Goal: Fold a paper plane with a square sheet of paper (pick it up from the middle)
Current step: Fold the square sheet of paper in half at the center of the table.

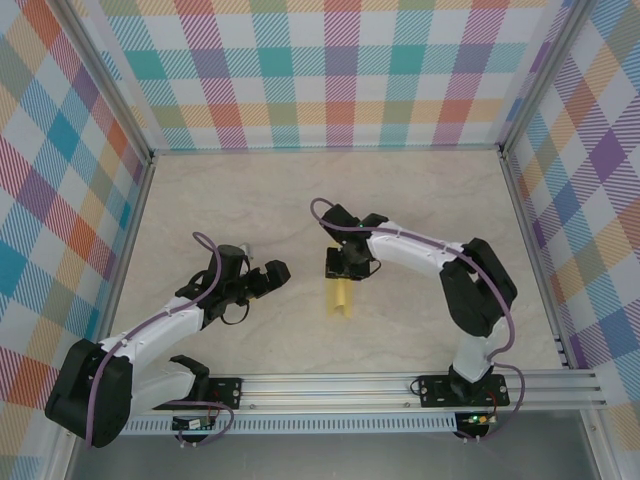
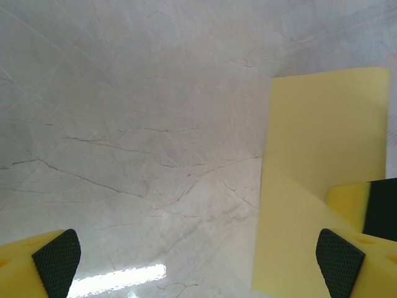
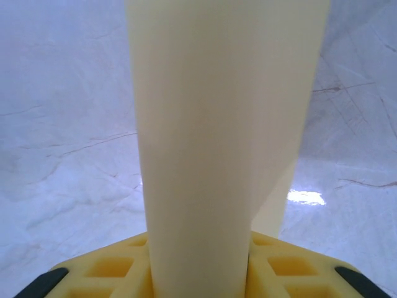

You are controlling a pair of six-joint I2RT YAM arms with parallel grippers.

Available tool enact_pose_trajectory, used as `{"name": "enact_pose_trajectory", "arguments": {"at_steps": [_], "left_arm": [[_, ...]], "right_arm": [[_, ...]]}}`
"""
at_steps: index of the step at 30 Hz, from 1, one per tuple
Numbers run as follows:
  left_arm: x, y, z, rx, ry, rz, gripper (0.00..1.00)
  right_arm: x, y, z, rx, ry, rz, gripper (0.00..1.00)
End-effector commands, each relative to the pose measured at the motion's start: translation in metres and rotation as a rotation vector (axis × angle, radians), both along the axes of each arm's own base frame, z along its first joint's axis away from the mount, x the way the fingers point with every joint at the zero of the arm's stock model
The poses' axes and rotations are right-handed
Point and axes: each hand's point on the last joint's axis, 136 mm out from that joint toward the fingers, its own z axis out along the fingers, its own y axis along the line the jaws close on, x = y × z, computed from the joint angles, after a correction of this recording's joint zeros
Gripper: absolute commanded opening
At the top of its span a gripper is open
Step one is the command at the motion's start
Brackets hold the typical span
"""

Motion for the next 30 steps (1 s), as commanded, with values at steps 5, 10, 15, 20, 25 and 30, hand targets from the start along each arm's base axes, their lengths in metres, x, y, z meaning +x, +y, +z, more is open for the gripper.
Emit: {"name": "enact_pose_trajectory", "arguments": {"at_steps": [5,10,15,20,25,30], "left_arm": [[-0.003,-0.001,0.005,-0.018,-0.006,0.005,1.00],[-0.002,-0.002,0.011,-0.030,-0.015,0.005,1.00],[-0.002,-0.005,0.018,-0.058,-0.017,0.005,1.00],[-0.001,-0.008,0.018,-0.120,-0.023,0.038,1.00],[0.006,-0.015,0.014,-0.158,0.004,0.051,1.00],[0.020,-0.028,0.013,-0.195,0.027,0.044,1.00]], "right_arm": [[0.011,0.026,0.047,0.420,0.001,-0.044,0.36],[0.021,0.030,0.053,0.530,0.021,-0.062,0.37],[0.029,0.039,0.049,0.574,0.059,-0.059,0.36],[0.029,0.041,0.044,0.602,0.077,-0.054,0.37],[0.029,0.027,0.026,0.605,0.102,-0.087,0.37],[0.022,0.013,0.005,0.578,0.127,-0.108,0.37]]}}
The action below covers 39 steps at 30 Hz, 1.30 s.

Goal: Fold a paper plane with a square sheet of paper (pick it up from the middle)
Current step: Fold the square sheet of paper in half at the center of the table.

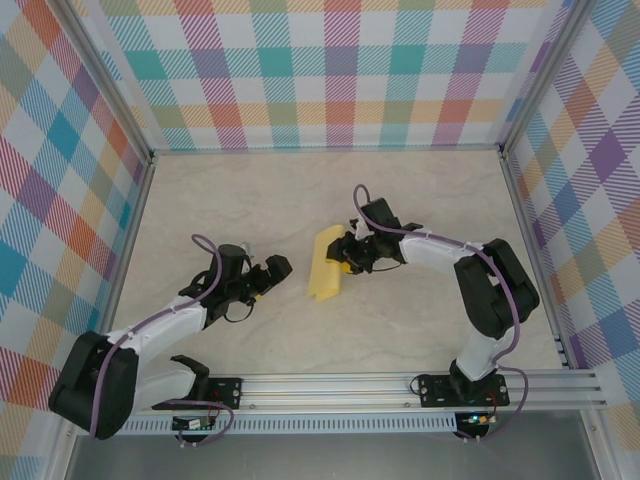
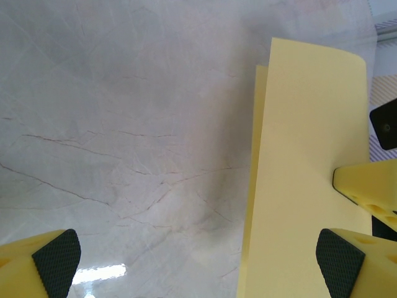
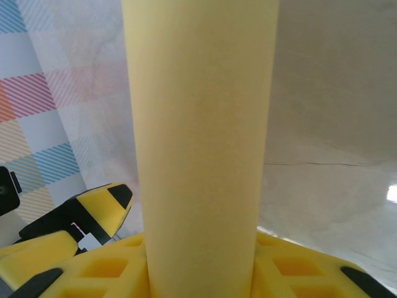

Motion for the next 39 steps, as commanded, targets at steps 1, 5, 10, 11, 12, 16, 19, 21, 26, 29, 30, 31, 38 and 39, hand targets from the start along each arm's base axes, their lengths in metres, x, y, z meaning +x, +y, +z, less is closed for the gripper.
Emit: {"name": "enact_pose_trajectory", "arguments": {"at_steps": [1,5,10,11,12,16,19,21,26,29,30,31,38,39], "left_arm": [[0.014,-0.018,0.015,-0.065,-0.022,-0.024,0.99],[0.021,-0.028,0.015,-0.070,-0.015,-0.040,0.98],[0.021,-0.037,0.013,-0.063,0.002,-0.057,0.97],[0.021,-0.037,0.012,-0.059,0.003,-0.052,0.97],[0.021,-0.036,0.012,-0.054,0.002,-0.045,0.97],[0.021,-0.035,0.008,-0.044,0.017,-0.015,0.97],[0.024,-0.028,0.005,-0.025,0.021,0.039,0.97],[0.028,-0.023,0.002,-0.013,0.026,0.089,0.97],[0.044,-0.021,-0.001,-0.002,0.035,0.157,0.97],[0.052,-0.025,-0.002,-0.012,0.050,0.173,0.97],[0.055,-0.027,-0.003,-0.022,0.055,0.181,0.97],[0.056,-0.029,-0.003,-0.032,0.058,0.183,0.97],[0.051,-0.017,0.009,-0.010,-0.012,0.197,0.96],[0.048,-0.015,0.011,-0.010,-0.016,0.199,0.97]], "right_arm": [[-0.005,-0.005,-0.011,0.012,0.022,0.005,0.37],[-0.012,-0.012,-0.017,-0.010,0.017,0.011,0.39],[-0.017,-0.020,-0.029,-0.034,0.032,-0.001,0.39],[-0.017,-0.021,-0.030,-0.036,0.031,-0.001,0.39],[-0.018,-0.022,-0.031,-0.039,0.031,0.001,0.39],[-0.017,-0.023,-0.032,-0.039,0.026,-0.016,0.39],[-0.013,-0.021,-0.026,-0.014,0.012,-0.027,0.39],[-0.012,-0.019,-0.022,0.001,0.002,-0.018,0.39],[-0.011,-0.014,-0.017,0.010,-0.001,0.013,0.39],[-0.009,-0.011,-0.009,0.017,0.001,0.034,0.39],[-0.008,-0.009,-0.005,0.019,0.001,0.039,0.39],[-0.007,-0.008,-0.002,0.018,-0.002,0.043,0.38],[0.009,0.000,0.023,0.042,-0.067,0.051,0.39],[0.011,0.001,0.026,0.047,-0.074,0.044,0.38]]}}
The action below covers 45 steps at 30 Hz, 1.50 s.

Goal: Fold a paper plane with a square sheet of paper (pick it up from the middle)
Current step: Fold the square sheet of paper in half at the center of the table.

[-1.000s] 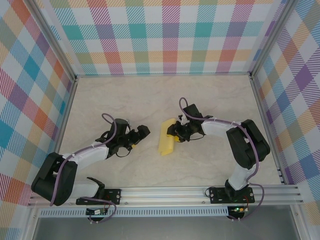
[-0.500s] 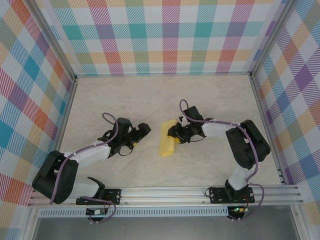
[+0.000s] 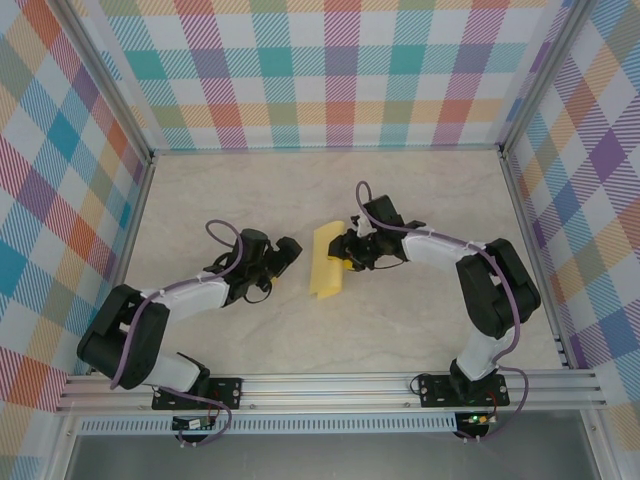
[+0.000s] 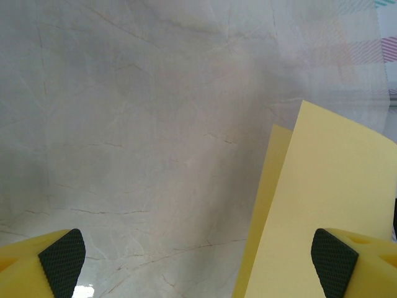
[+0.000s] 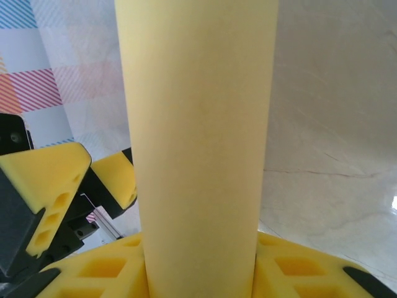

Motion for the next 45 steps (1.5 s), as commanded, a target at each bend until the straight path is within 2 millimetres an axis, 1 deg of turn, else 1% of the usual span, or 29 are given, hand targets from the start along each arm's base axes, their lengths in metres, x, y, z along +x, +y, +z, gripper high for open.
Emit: {"name": "enact_pose_trajectory", "arguments": {"at_steps": [1,3,5,7,13,15,17,20,24,26,28,30,32,35,37,39,42,45], "left_arm": [[-0.004,0.004,0.016,0.003,-0.064,0.008,0.97],[-0.008,0.002,0.018,0.004,-0.062,-0.023,0.97],[-0.009,-0.003,0.018,0.006,-0.049,-0.053,0.97],[-0.009,-0.009,0.018,-0.011,-0.047,-0.082,0.97],[-0.002,-0.023,0.015,-0.074,-0.059,-0.104,0.94],[0.000,-0.028,0.013,-0.090,-0.054,-0.121,0.90],[0.000,-0.033,0.010,-0.092,-0.043,-0.139,0.86],[0.001,-0.039,0.008,-0.088,-0.037,-0.162,0.78],[0.001,-0.049,0.006,-0.082,-0.032,-0.187,0.77],[0.001,-0.056,0.005,-0.081,-0.026,-0.208,0.77],[-0.001,-0.064,0.004,-0.079,-0.021,-0.235,0.77],[-0.003,-0.072,0.002,-0.069,-0.014,-0.260,0.77],[-0.004,-0.081,0.002,-0.071,-0.012,-0.287,0.77],[-0.005,-0.094,-0.001,-0.065,-0.002,-0.324,0.77],[-0.006,-0.102,-0.003,-0.062,0.006,-0.343,0.77],[-0.006,-0.109,-0.005,-0.066,0.012,-0.359,0.77],[-0.007,-0.117,-0.008,-0.067,0.023,-0.380,0.77],[-0.008,-0.125,-0.011,-0.065,0.035,-0.402,0.76]], "right_arm": [[0.005,0.003,0.016,0.026,-0.033,0.012,0.38],[0.009,0.004,0.020,0.041,-0.051,-0.004,0.39],[0.010,0.003,0.018,0.044,-0.051,-0.019,0.39],[0.010,-0.002,0.008,0.023,-0.041,-0.046,0.39],[-0.005,-0.023,-0.033,-0.063,0.040,-0.056,0.40],[-0.009,-0.028,-0.042,-0.084,0.060,-0.043,0.40],[-0.013,-0.032,-0.047,-0.102,0.067,-0.037,0.41],[-0.016,-0.039,-0.047,-0.139,0.065,-0.030,0.47],[-0.018,-0.049,-0.046,-0.199,0.053,-0.028,0.58],[-0.018,-0.054,-0.044,-0.232,0.045,-0.024,0.59],[-0.018,-0.059,-0.042,-0.260,0.031,-0.032,0.64],[-0.018,-0.066,-0.038,-0.289,0.019,-0.040,0.65],[-0.019,-0.071,-0.037,-0.310,0.015,-0.044,0.70],[-0.020,-0.077,-0.036,-0.315,0.013,-0.049,0.69],[-0.021,-0.076,-0.034,-0.263,0.018,-0.047,0.66],[-0.020,-0.075,-0.034,-0.230,0.031,-0.053,0.67],[-0.021,-0.080,-0.041,-0.258,0.053,-0.067,0.68],[-0.023,-0.083,-0.046,-0.269,0.071,-0.071,0.65]]}}
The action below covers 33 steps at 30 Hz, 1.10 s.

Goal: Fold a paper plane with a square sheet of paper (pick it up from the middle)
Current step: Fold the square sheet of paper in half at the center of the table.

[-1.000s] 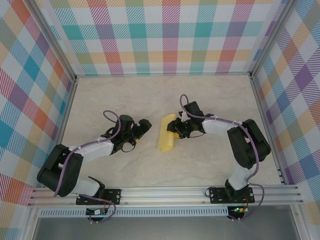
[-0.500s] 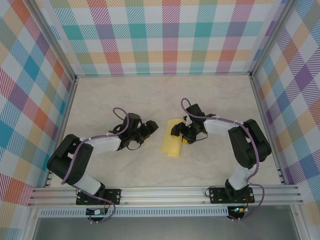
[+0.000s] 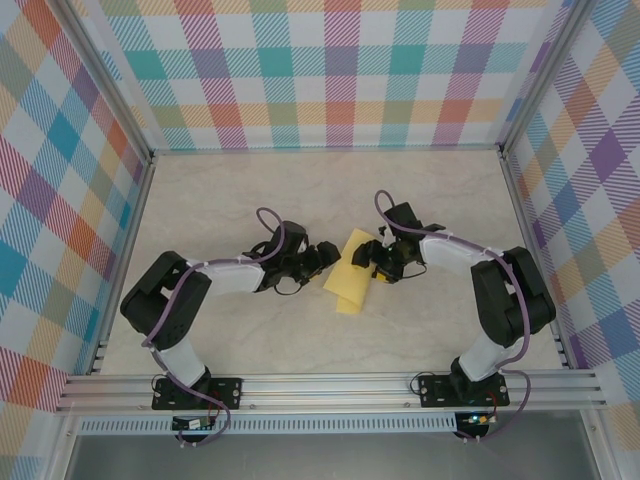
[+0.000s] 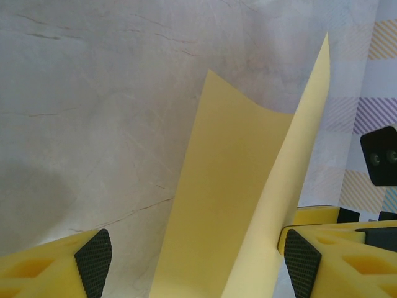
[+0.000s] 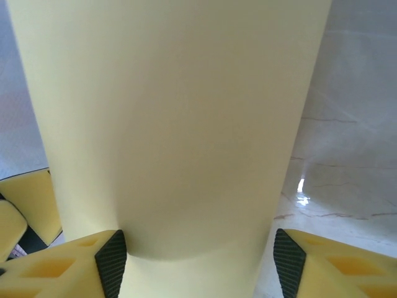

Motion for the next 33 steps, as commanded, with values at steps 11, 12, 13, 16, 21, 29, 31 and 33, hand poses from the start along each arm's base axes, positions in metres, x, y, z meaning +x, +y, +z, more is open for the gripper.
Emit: {"name": "enact_pose_trajectory", "arguments": {"at_steps": [11,12,13,16,21,29,31,33], "left_arm": [[-0.012,-0.026,-0.014,0.006,0.056,-0.104,0.63],[-0.013,-0.027,-0.014,-0.001,0.057,-0.111,0.62],[-0.013,-0.029,-0.014,-0.008,0.060,-0.118,0.61],[-0.015,-0.030,-0.014,-0.021,0.059,-0.127,0.61],[-0.014,-0.038,-0.009,-0.054,0.061,-0.147,0.62],[-0.008,-0.041,-0.004,-0.064,0.049,-0.135,0.62],[-0.009,-0.042,-0.003,-0.071,0.051,-0.140,0.61],[-0.011,-0.041,-0.004,-0.074,0.053,-0.144,0.60]], "right_arm": [[-0.015,-0.012,-0.014,-0.035,0.059,0.033,0.62],[-0.015,-0.010,-0.013,-0.025,0.058,0.033,0.62],[-0.015,-0.009,-0.012,-0.018,0.058,0.035,0.62],[-0.015,-0.009,-0.010,-0.019,0.061,0.038,0.63],[-0.015,-0.014,-0.014,-0.054,0.054,0.050,0.63],[-0.019,-0.010,-0.018,-0.019,0.061,0.082,0.63],[-0.018,-0.008,-0.020,-0.012,0.063,0.087,0.63],[-0.018,-0.007,-0.019,-0.002,0.060,0.089,0.63]]}}
